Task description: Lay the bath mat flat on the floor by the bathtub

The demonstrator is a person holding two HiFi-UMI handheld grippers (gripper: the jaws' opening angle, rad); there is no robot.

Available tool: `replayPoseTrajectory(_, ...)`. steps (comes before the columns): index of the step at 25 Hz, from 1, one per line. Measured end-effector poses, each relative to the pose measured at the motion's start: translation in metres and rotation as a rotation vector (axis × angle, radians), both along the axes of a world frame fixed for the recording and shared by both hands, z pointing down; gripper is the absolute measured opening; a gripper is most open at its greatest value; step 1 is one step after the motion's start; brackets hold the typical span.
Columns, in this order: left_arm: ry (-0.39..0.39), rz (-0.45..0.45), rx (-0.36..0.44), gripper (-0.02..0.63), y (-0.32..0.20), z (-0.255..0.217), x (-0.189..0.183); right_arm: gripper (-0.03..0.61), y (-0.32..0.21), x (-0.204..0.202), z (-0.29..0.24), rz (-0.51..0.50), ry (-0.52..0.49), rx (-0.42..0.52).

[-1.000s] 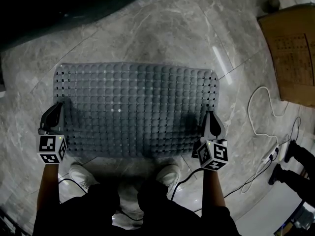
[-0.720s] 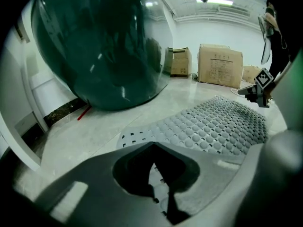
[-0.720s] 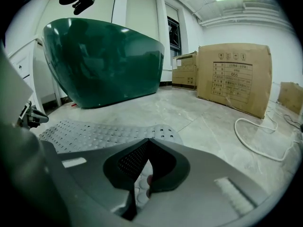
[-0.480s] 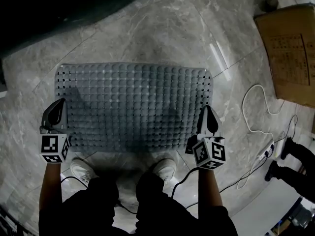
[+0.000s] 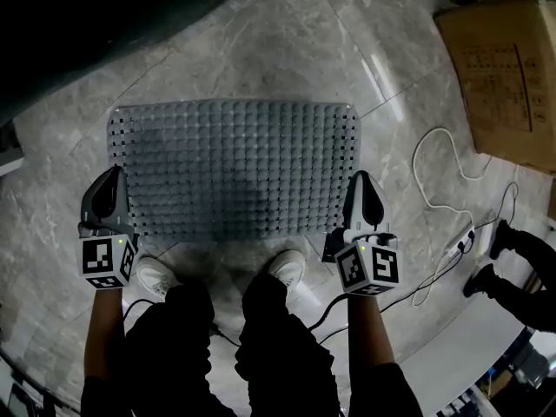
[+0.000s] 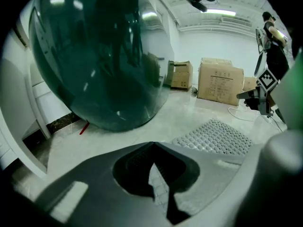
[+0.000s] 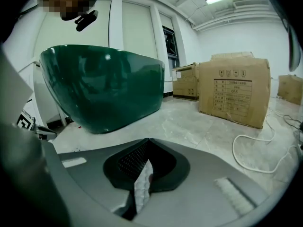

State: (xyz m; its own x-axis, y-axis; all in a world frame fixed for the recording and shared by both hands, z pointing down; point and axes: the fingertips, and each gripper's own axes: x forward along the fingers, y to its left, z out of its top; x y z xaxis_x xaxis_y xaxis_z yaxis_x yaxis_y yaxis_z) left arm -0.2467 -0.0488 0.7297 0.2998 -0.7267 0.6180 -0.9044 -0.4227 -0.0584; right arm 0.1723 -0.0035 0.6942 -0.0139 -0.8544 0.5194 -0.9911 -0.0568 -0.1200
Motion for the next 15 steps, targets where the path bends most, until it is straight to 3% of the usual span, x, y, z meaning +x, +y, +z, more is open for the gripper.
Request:
replayPoseTrajectory(6, 0.025, 0.008, 0.002, 0.001, -0.001, -0.051, 0.018, 0.026, -0.001, -0.001, -0.058, 0.004, 0.006, 0.017)
replayPoseTrajectory(15, 0.032, 0.092, 0.033, 0.000, -0.009, -0.143, 0.060, 0.026, 0.006, 0.006, -0.149, 0.003, -0.028, 0.000)
